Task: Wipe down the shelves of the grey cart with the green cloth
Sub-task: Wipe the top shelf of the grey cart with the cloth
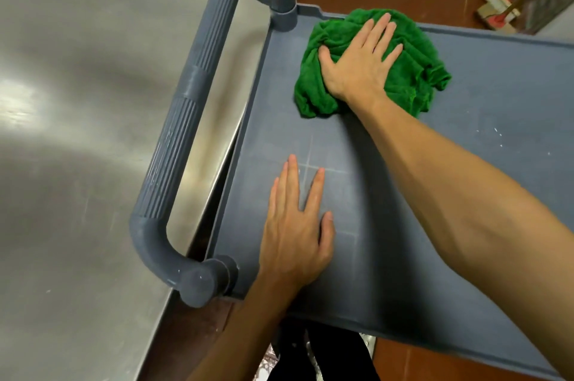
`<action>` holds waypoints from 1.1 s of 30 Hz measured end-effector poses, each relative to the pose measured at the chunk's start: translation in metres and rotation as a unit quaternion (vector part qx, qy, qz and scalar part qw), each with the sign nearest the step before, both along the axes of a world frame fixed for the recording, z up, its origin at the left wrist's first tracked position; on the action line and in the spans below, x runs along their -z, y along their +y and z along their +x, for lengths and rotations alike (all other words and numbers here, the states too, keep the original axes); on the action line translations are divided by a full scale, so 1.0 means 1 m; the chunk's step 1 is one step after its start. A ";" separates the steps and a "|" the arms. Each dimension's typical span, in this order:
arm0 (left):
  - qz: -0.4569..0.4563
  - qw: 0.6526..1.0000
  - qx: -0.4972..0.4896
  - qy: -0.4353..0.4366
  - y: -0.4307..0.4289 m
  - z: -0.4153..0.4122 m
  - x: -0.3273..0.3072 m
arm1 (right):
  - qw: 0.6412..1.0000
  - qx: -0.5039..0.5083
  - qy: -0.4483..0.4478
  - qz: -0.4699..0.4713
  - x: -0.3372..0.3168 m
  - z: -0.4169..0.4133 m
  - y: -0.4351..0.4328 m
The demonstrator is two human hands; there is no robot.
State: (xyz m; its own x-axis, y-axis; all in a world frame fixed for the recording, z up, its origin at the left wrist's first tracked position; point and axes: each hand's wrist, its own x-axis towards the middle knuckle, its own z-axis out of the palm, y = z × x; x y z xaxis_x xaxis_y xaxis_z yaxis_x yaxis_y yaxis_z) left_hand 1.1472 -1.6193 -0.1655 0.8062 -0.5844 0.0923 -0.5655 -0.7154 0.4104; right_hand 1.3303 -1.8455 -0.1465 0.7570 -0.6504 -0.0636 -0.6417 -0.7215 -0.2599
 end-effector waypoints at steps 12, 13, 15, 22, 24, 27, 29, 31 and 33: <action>0.038 0.999 -0.016 -0.028 -0.010 0.008 -0.002 | 0.991 -0.125 0.048 -0.026 0.004 -0.063 -0.024; 0.038 0.999 -0.018 -0.030 -0.010 0.008 -0.002 | 0.990 -0.133 0.047 -0.026 0.003 -0.075 -0.026; 0.039 0.998 -0.023 -0.035 -0.010 0.007 -0.002 | 0.988 -0.144 0.050 -0.031 0.004 -0.103 -0.030; 0.037 0.998 -0.025 -0.050 -0.013 0.004 -0.001 | 0.986 -0.145 0.080 -0.015 0.000 -0.212 -0.017; 0.033 0.998 -0.028 -0.051 -0.013 0.004 0.000 | 0.985 -0.145 0.089 -0.003 -0.004 -0.241 -0.010; 0.033 0.998 -0.026 -0.051 -0.014 0.005 -0.002 | 0.985 -0.140 0.096 0.009 -0.010 -0.282 0.001; 0.036 0.998 -0.024 -0.049 -0.014 0.006 -0.002 | 0.985 -0.133 0.106 0.020 -0.013 -0.309 0.007; 0.034 0.998 -0.022 -0.045 -0.014 0.006 -0.002 | 0.985 -0.124 0.120 0.027 -0.015 -0.335 0.012; 0.038 0.998 -0.023 -0.041 -0.013 0.005 -0.002 | 0.985 -0.111 0.128 0.037 -0.019 -0.358 0.016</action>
